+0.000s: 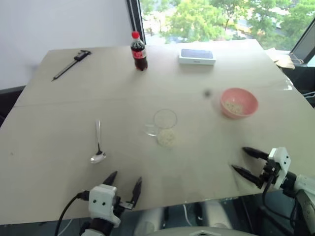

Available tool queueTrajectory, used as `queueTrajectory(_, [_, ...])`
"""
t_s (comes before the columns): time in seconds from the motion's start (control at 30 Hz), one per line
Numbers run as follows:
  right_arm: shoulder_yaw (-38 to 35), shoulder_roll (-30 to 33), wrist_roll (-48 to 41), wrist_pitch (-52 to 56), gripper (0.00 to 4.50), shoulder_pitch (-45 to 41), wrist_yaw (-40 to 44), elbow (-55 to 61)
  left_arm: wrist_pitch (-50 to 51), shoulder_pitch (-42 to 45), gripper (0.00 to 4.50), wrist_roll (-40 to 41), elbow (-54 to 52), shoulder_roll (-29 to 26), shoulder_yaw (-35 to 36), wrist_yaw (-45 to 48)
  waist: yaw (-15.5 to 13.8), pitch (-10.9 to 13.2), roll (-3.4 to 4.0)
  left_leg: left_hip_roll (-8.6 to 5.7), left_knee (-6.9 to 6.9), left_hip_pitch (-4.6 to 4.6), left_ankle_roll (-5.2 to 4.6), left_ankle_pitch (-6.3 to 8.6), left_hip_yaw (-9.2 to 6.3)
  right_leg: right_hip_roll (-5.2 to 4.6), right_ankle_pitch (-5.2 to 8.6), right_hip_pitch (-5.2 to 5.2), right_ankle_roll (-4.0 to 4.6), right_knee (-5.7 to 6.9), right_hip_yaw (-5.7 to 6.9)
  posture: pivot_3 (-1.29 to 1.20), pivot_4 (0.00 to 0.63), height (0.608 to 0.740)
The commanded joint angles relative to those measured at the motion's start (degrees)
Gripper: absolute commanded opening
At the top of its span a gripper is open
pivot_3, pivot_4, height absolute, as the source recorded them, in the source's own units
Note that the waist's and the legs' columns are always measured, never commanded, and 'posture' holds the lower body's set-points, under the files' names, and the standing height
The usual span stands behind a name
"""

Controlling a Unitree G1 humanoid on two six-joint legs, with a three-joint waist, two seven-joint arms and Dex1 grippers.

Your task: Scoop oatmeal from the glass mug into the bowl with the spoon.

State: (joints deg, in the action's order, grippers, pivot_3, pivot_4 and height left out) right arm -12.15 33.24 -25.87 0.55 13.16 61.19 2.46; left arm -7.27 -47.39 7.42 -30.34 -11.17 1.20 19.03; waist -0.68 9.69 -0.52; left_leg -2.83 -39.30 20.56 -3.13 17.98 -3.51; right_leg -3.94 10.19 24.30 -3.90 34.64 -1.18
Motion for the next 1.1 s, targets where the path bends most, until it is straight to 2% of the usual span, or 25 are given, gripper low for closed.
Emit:
queueTrajectory(0.03, [-0.18, 0.14, -0.21, -0.90, 4.49, 0.06, 0.46, -0.12, -1.32, 0.75, 4.45, 0.15, -0.92, -0.44, 0.22, 0.13, 0.00, 0.00, 0.00, 0.00, 0.00, 0.00, 0.00, 0.00, 0.00, 0.00, 0.00, 0.00, 0.00, 0.00, 0.00, 0.00, 0.150, 0.740])
queueTrajectory(0.2, [0.10, -0.37, 0.00, -2.10, 4.49, 0.07, 0.23, -0.61, -1.30, 3.92, 4.45, 0.87, 0.61, -0.82, 0.76, 0.43, -0.04, -0.02, 0.03, 0.00, -0.02, -0.01, 0.00, 0.00, -0.03, 0.01, 0.00, -0.01, 0.00, 0.02, 0.05, 0.00, 0.150, 0.740])
queueTrajectory(0.97, [3.50, -0.48, -0.58, -1.40, 4.49, -2.70, 0.57, 1.94, -0.40, 5.73, 4.45, 0.08, -0.08, -0.62, 1.51, -1.29, -0.01, -0.03, 0.04, -0.02, -0.02, -0.02, 0.00, 0.00, -0.02, -0.01, -0.01, -0.01, 0.01, 0.02, 0.02, 0.00, 0.150, 0.740])
queueTrajectory(1.1, [3.61, 0.77, -3.63, 2.64, 4.49, -4.65, 1.18, 7.06, 3.35, 7.18, 4.45, 2.81, -4.21, -2.01, 7.08, -2.72, -0.01, 0.00, 0.08, -0.02, -0.02, -0.02, 0.00, -0.01, -0.03, 0.00, -0.01, 0.01, 0.01, 0.04, 0.02, 0.00, 0.150, 0.740])
